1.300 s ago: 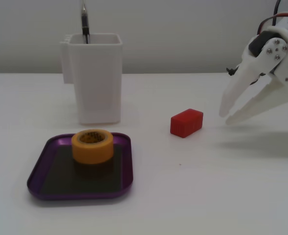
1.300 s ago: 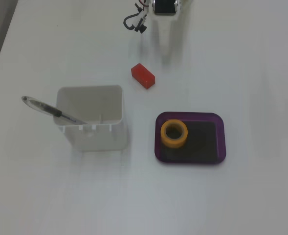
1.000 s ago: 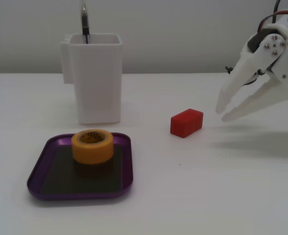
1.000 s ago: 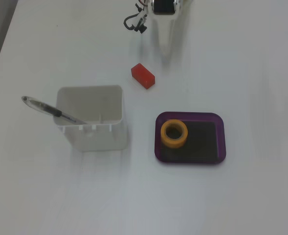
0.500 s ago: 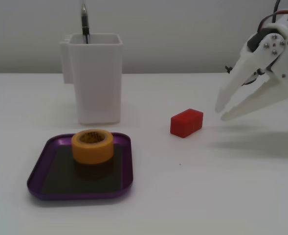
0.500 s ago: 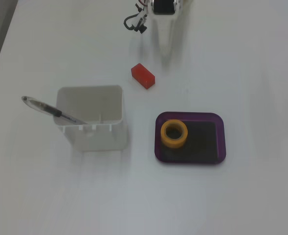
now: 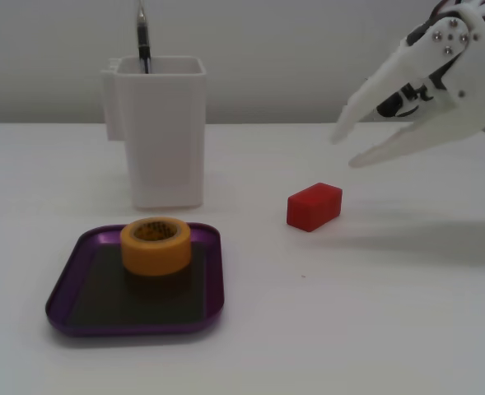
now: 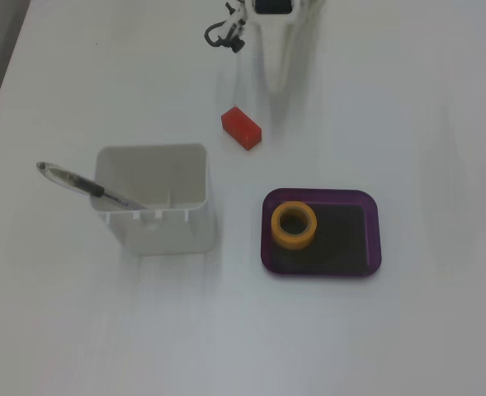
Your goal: Pick up the red cube and place it in the box.
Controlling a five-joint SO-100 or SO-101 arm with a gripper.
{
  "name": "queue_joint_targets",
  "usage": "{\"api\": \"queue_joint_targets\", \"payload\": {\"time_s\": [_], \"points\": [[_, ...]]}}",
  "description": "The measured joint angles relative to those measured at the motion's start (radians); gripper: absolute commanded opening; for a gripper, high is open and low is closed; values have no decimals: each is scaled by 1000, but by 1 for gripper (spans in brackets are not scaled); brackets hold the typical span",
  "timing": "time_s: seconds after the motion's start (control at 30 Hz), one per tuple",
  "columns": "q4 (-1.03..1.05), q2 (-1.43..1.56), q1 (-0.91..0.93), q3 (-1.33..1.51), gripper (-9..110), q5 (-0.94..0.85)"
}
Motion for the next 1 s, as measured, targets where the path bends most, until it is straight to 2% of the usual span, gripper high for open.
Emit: {"api": "queue_joint_targets", "payload": {"time_s": [0.17,0.33,0.5,0.83,1.0], "points": [[12,-417,-15,-267,20,124],[164,-838,-11,-598,23,351],[233,-1161,-2,-779,25,419],[206,-1253,127,-805,25,423],[166,-1287,124,-792,25,423]]}}
